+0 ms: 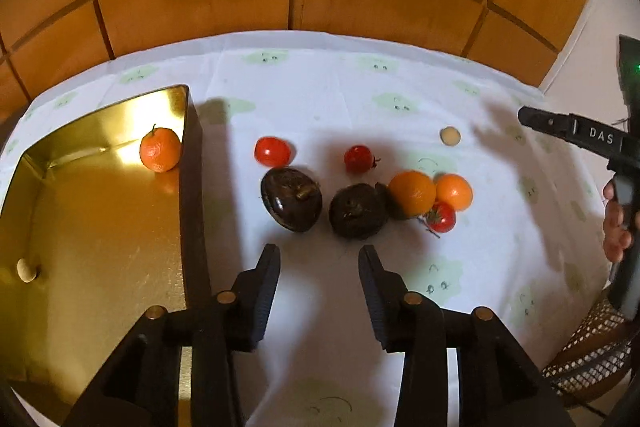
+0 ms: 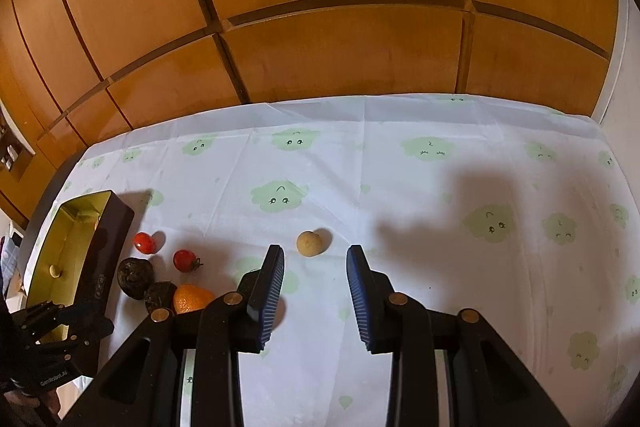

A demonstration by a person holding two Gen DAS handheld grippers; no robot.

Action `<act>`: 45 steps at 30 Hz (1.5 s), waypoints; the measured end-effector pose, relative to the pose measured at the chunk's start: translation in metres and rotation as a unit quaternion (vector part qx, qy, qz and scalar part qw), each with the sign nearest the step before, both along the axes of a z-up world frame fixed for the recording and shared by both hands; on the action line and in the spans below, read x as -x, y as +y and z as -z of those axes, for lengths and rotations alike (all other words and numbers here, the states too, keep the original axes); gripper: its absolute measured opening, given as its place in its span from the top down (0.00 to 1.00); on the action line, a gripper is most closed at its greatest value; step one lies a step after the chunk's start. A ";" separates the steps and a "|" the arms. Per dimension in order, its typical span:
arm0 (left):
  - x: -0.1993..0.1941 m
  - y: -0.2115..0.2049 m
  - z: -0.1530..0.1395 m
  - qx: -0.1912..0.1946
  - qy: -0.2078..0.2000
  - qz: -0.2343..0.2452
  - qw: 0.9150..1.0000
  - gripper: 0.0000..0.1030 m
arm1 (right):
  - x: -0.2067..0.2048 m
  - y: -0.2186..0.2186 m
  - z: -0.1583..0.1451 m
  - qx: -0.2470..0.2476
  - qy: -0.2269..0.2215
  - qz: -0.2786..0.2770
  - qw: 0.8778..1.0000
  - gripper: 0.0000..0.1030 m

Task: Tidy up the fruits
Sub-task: 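Move the left tool to a dark mangosteen and grasp it, then lift the mangosteen with the left tool while the right tool grasps a red tomato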

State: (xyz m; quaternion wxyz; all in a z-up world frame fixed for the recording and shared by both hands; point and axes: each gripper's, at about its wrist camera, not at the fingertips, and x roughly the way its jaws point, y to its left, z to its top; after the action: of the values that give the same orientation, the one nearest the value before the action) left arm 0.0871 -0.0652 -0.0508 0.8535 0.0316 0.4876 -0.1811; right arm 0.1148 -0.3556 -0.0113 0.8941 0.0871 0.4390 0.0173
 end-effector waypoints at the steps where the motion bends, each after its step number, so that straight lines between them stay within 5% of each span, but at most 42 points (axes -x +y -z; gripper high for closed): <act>1: -0.002 0.000 0.000 -0.005 0.002 0.004 1.000 0.56 | 0.000 0.000 -0.001 -0.001 -0.001 -0.001 1.000 0.68; 8: -0.033 -0.014 -0.002 -0.060 -0.009 0.066 0.996 0.46 | 0.001 0.001 -0.003 -0.013 -0.003 -0.010 1.000 0.68; 14: -0.064 -0.030 0.016 -0.167 0.016 0.167 0.972 0.37 | -0.002 0.000 -0.003 -0.017 0.001 -0.015 1.000 0.68; 19: -0.076 -0.031 0.028 -0.200 0.047 0.228 0.952 0.37 | -0.006 -0.003 0.000 -0.020 0.010 -0.011 1.000 0.68; 27: -0.082 -0.044 0.043 -0.219 0.057 0.257 0.940 0.40 | -0.007 -0.002 0.004 -0.019 0.016 -0.012 1.000 0.68; 29: -0.081 -0.044 0.043 -0.216 0.049 0.252 0.942 0.51 | -0.007 -0.002 0.004 -0.018 0.016 -0.012 1.000 0.68; 33: -0.075 -0.038 0.038 -0.206 0.028 0.234 0.950 0.51 | -0.007 -0.002 0.004 -0.017 0.015 -0.009 1.000 0.68; 45: 0.034 -0.027 -0.016 -0.069 -0.064 0.160 0.983 0.51 | -0.003 0.015 0.009 -0.017 0.023 -0.046 0.999 0.68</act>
State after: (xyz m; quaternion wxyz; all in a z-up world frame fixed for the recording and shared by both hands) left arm 0.0533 -0.0920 -0.0345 0.8384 0.1801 0.4322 -0.2789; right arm 0.1177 -0.3405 -0.0202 0.8802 0.0824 0.4629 0.0643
